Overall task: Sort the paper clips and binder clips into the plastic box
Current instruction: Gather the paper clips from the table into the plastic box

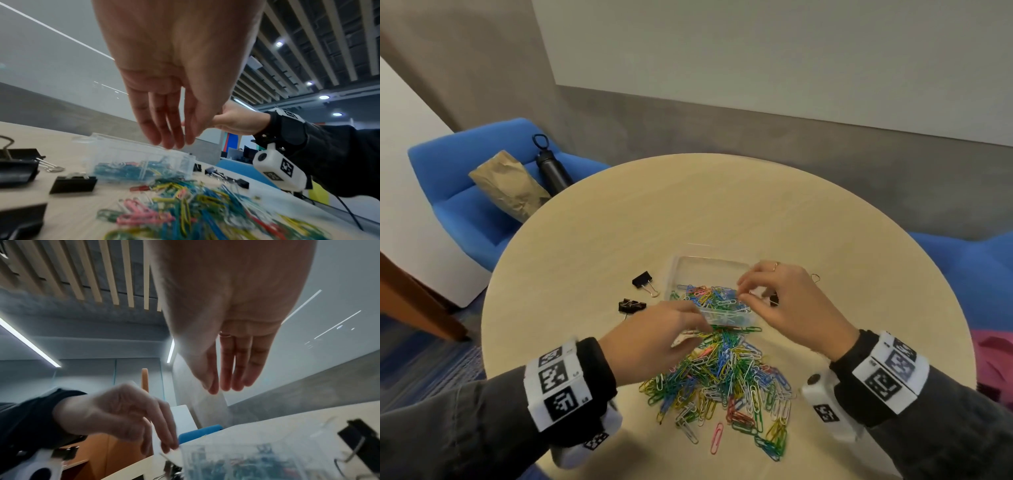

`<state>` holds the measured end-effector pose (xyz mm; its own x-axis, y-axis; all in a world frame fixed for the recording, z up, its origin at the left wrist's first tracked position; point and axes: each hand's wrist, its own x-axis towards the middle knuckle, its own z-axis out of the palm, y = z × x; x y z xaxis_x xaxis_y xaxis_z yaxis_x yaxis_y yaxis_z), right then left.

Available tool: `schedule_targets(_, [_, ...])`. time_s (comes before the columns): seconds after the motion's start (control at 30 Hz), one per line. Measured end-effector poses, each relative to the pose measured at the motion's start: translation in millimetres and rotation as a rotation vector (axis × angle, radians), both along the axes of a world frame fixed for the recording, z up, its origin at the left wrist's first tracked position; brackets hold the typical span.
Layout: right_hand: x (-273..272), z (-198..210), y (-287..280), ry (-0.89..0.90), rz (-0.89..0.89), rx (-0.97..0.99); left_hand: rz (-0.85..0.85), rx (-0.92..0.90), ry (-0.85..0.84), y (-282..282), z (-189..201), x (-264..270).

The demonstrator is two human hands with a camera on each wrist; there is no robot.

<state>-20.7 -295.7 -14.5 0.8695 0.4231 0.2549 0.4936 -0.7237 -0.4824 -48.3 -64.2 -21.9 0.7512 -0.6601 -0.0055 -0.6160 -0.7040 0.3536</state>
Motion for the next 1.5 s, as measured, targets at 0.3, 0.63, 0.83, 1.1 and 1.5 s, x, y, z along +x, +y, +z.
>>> schedule_targets(0.3, [-30.0, -34.4, 6.6, 0.264, 0.086, -0.366, -0.047, 0.228, 0.162, -17.3, -30.7, -11.9])
schedule_targets(0.63, [-29.3, -28.9, 12.3, 0.324, 0.212, -0.323, -0.035, 0.216, 0.265, -18.3, -29.3, -6.9])
schedule_targets(0.83, [-35.0, -8.0, -12.5, 0.374, 0.121, -0.328, 0.052, 0.060, 0.271, 2.5, -17.1, -5.6])
schedule_targets(1.1, [-51.4, -23.9, -14.5, 0.486, 0.072, -0.513, 0.046, 0.165, 0.305, 8.6, -27.1, -9.7])
schedule_targets(1.5, [-30.2, -26.5, -2.0, 0.307, -0.001, -0.320, 0.019, 0.121, 0.096, -18.7, -21.0, 8.1])
